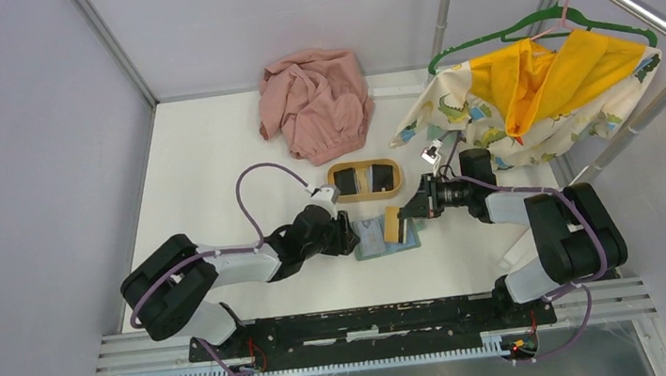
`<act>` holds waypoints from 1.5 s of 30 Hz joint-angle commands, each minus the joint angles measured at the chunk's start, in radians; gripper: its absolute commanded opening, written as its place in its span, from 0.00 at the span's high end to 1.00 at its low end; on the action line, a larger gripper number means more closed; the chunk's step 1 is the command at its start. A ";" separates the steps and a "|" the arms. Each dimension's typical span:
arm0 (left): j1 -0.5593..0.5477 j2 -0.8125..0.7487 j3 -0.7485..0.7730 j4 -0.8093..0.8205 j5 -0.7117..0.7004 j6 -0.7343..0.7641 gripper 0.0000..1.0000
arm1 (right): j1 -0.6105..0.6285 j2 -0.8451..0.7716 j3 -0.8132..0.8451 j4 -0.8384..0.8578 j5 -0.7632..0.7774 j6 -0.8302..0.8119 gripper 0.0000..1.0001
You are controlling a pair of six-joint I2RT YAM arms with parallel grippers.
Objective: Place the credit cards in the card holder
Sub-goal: Insert the credit card into the card holder.
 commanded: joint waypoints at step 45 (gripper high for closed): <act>-0.031 0.147 0.106 0.005 0.040 -0.023 0.66 | 0.053 0.116 -0.002 -0.041 0.233 0.095 1.00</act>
